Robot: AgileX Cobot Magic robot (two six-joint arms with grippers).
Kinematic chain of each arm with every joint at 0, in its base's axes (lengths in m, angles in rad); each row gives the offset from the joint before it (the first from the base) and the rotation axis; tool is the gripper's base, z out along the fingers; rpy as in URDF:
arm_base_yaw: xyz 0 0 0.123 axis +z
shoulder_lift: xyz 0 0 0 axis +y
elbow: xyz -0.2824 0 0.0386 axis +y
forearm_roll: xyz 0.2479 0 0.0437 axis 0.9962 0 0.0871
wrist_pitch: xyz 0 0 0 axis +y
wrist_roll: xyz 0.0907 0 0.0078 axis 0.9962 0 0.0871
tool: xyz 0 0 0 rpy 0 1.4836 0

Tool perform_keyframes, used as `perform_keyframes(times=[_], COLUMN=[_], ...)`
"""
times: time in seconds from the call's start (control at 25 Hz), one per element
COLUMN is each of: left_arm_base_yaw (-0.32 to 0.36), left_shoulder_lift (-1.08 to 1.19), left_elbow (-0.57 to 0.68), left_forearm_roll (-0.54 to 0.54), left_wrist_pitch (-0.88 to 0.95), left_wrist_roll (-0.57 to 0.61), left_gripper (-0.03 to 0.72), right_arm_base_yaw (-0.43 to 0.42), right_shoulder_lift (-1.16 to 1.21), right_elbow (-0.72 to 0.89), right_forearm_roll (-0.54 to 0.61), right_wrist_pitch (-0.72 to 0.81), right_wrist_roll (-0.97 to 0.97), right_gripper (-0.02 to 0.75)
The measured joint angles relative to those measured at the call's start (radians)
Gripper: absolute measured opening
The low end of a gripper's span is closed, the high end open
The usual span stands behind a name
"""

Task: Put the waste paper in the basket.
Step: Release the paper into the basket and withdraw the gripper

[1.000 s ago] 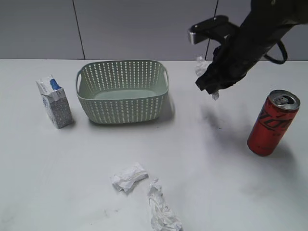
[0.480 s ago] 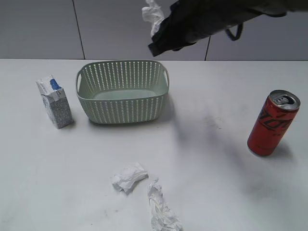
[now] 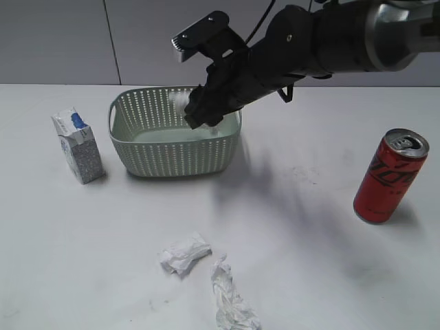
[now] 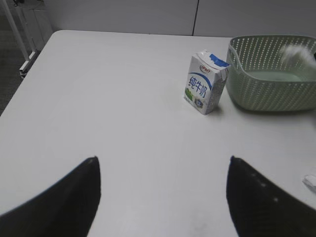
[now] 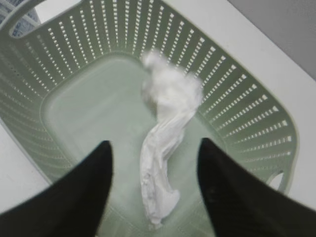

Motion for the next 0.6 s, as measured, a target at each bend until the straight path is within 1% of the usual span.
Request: perform_keyframes(times=[0.04,0.08,0.12,0.24,0.36,0.48,0.6], left_arm_base_yaw=[0.0,0.0,0.0,0.0,0.0,0.0,0.0], left_shoulder_lift=[0.0,0.0,0.0,0.0,0.0,0.0,0.0], left_elbow=[0.0,0.0,0.0,0.0,0.0,0.0,0.0], left_forearm_roll=[0.0,0.0,0.0,0.0,0.0,0.0,0.0], left_wrist_pitch=[0.0,0.0,0.0,0.0,0.0,0.0,0.0], left_wrist_roll=[0.0,0.0,0.0,0.0,0.0,0.0,0.0], left_gripper=[0.588,0.588,0.588,0.588,0.588,0.588,0.588], right_arm_base_yaw=[0.001,0.002,0.002,0.002,0.002,0.002,0.002], right_shoulder_lift=[0.001,0.001,0.0,-0.019,-0.07,-0.131,-0.171], right_elbow=[0.0,0.0,-0.003,-0.007,-0.011,-0.016,-0.02], right_forearm_roll=[0.0,0.0,0.001,0.003,0.006,0.003,-0.021], right_wrist_pitch=[0.001,0.001,0.001,0.029,0.14,0.309,0.517], right_wrist_roll=[0.0,0.001,0.001,0.005,0.04,0.131,0.231], right_gripper=[0.543,0.585,0.596,0.585,0.58,0.577,0.574])
